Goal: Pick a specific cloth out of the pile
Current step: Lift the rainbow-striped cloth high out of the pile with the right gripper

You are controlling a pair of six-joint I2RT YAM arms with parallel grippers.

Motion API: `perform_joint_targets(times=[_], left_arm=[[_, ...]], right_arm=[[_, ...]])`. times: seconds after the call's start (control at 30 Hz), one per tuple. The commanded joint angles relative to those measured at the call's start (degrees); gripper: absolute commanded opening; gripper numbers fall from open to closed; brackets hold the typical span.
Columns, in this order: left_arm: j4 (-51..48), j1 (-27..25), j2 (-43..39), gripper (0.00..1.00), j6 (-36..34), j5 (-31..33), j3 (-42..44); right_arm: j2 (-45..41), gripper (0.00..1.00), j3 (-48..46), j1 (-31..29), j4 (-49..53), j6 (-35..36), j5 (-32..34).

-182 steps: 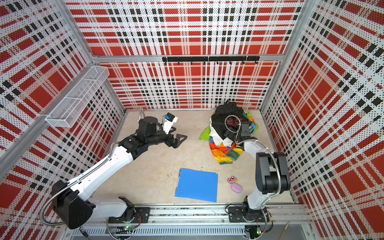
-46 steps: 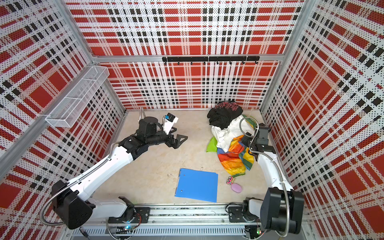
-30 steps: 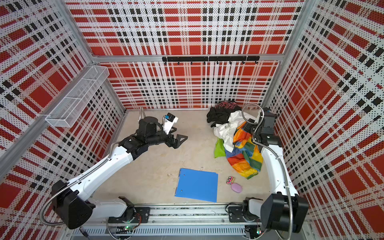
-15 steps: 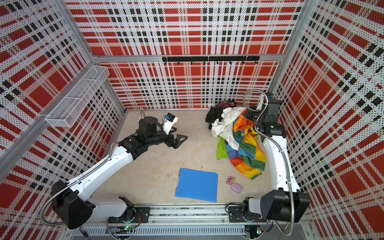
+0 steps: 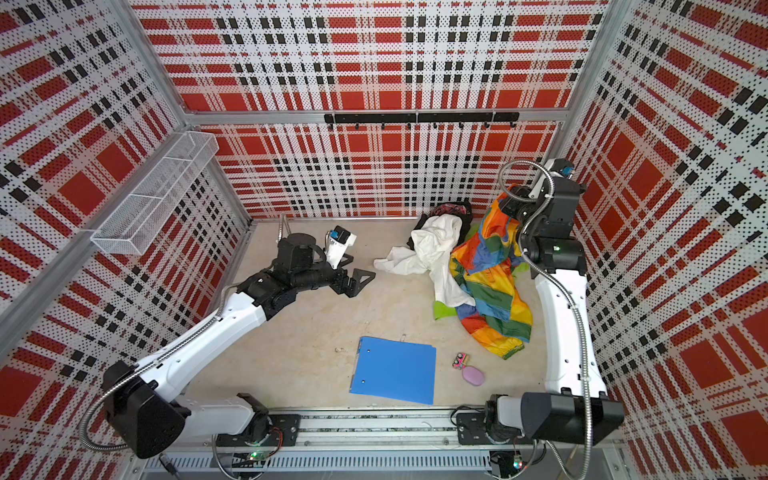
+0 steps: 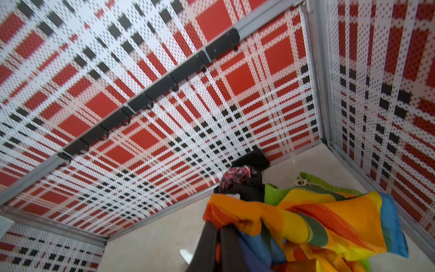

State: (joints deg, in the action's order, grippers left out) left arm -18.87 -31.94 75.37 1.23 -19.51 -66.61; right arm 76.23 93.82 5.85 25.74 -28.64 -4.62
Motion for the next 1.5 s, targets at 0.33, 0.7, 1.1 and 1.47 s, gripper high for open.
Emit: perform_joint_targets(times=[0.33, 0.7, 1.1, 1.47], left_arm=[[1.99, -0.49, 0.24, 0.99, 0.94, -1.26, -0.25], [2.16, -0.42, 0.46, 0.99, 1.22, -1.79, -0.19], [3.85, 0.93, 0.12, 1.0, 2.73, -4.79, 0.41], [8.38, 2.55, -2.06, 0.99, 4.52, -10.21, 2.57]], right_arm=[[4.61, 0.04, 18.46, -0.05, -12.53, -4.18, 2.0], [10.7, 0.04, 29.82, -0.05, -22.17, -8.55, -4.0], [17.4, 0.05, 40.67, -1.73, -41.78, -22.47, -16.45], [20.34, 0.06, 47.05, -5.76, -54.57, -31.54, -16.85]])
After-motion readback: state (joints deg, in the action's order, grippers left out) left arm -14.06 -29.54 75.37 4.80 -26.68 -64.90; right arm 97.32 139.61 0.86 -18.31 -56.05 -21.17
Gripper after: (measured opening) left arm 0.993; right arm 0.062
